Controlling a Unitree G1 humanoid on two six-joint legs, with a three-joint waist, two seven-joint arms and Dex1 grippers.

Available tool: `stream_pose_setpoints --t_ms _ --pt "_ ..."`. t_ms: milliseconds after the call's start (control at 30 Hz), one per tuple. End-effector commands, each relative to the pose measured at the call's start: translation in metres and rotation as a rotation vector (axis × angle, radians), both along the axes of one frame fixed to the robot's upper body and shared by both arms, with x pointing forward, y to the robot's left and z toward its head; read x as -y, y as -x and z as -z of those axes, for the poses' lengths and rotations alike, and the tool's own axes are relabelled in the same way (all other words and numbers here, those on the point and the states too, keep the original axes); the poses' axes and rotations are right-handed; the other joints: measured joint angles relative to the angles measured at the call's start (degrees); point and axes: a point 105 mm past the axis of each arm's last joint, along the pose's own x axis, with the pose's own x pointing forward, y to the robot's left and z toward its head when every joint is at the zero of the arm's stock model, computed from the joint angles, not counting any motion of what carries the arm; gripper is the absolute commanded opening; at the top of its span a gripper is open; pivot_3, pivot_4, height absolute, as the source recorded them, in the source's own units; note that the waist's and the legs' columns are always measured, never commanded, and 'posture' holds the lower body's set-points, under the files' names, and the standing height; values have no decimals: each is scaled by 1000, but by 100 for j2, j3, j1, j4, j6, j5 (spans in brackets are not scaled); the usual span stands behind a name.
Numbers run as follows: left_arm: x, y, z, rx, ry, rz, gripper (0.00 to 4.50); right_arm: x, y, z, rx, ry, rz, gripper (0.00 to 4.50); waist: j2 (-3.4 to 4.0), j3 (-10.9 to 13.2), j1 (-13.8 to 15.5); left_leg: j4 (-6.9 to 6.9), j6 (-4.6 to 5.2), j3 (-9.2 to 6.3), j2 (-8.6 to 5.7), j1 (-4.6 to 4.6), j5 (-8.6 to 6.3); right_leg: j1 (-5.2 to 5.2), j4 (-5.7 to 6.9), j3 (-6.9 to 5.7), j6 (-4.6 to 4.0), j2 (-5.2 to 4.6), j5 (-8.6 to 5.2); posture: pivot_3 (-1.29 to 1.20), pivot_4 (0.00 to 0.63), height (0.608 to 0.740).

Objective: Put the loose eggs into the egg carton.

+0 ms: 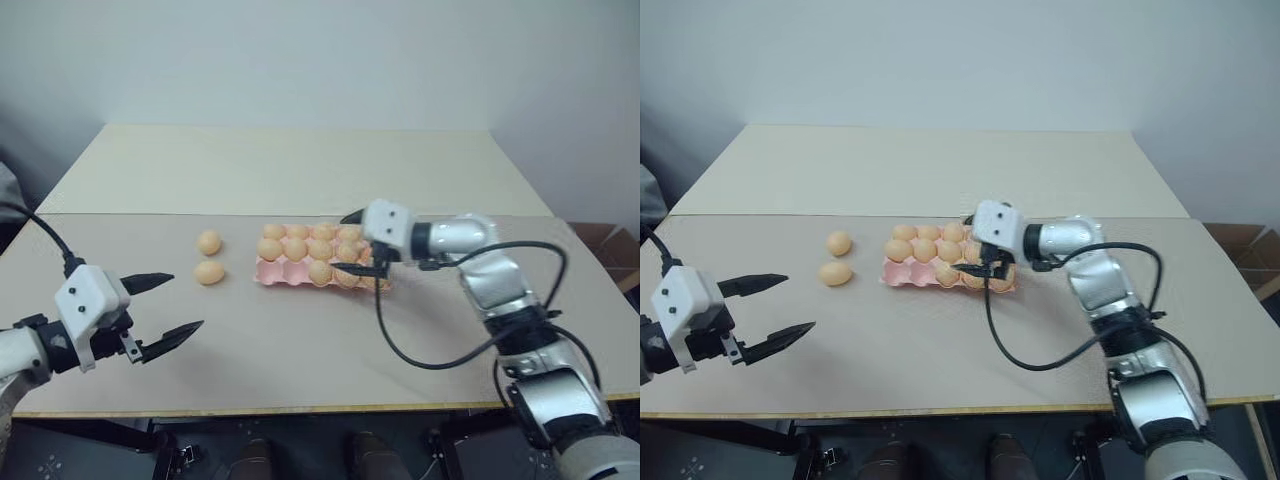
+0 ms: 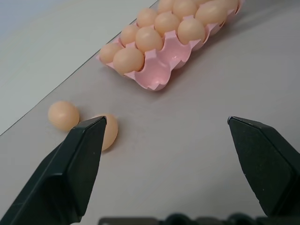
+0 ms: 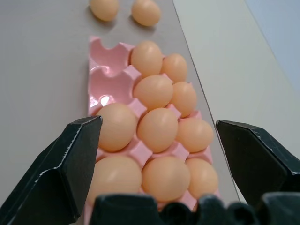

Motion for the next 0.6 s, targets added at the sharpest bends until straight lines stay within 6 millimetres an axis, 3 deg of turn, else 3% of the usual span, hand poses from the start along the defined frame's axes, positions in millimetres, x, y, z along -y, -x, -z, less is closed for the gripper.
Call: stream_pose_setpoints --t_ms 33,267,467,600 --pt "-11 4 -6 30 -21 -53 4500 26 25 -21 4 29 -42 4484 0 0 40 0 0 1 0 -2 0 -3 -2 0 -9 0 -7 0 150 740" --pt "-38 -2 -5 25 -48 -214 4500 78 62 -25 -139 124 -26 4484 0 0 84 0 -3 2 1 12 -2 4 -1 -1 9 -2 -36 0 150 740" --pt "-37 -5 -5 18 -45 -209 4500 88 66 -22 -162 124 26 4484 -1 -1 59 0 -7 8 0 16 -5 2 -3 2 10 -7 -37 0 150 740" --pt "-41 -17 0 27 -48 -254 4500 86 66 -19 -165 114 42 4484 -1 -1 80 -3 -6 9 0 13 -4 1 -4 2 9 -7 -37 0 150 740"
